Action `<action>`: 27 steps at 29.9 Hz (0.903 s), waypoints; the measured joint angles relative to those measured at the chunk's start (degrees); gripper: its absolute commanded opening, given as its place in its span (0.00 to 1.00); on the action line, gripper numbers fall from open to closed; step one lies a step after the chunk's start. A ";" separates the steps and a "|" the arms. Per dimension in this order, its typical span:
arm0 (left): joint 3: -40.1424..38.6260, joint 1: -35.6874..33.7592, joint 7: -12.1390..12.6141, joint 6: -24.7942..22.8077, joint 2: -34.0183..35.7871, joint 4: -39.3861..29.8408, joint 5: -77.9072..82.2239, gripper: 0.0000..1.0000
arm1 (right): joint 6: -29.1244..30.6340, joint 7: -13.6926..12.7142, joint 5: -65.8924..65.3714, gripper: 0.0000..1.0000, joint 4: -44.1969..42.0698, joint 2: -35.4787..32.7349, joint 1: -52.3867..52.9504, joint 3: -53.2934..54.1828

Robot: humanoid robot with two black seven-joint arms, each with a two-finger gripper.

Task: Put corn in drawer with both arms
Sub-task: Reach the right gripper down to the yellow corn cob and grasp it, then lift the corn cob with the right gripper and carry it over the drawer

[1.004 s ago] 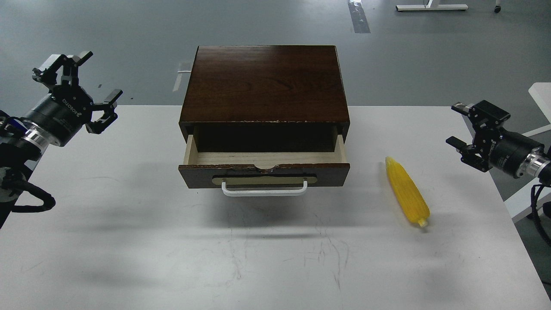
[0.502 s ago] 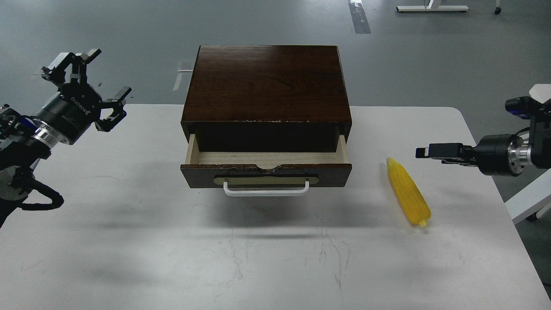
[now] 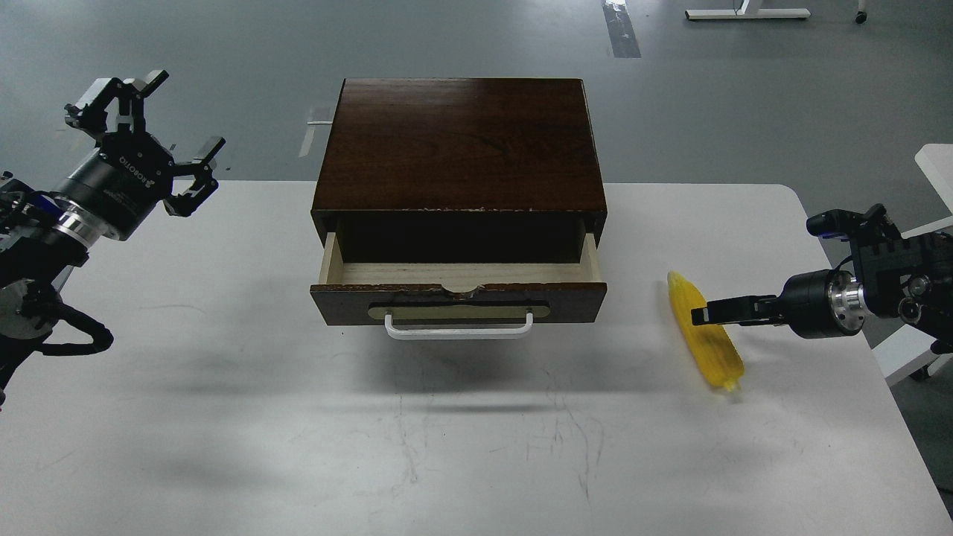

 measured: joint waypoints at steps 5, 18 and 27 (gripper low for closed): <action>-0.21 0.09 0.00 0.00 -0.29 0.00 0.00 0.98 | 0.00 0.00 -0.03 0.95 -0.14 0.23 -0.02 -1.17; -0.32 0.42 0.00 0.00 -0.41 0.10 0.00 0.98 | 0.02 0.00 -0.03 0.36 -2.74 3.93 -0.81 -1.84; -0.32 0.45 0.00 0.00 -0.26 0.10 -0.01 0.98 | 0.00 0.01 0.06 0.14 -2.84 4.08 -0.86 -3.03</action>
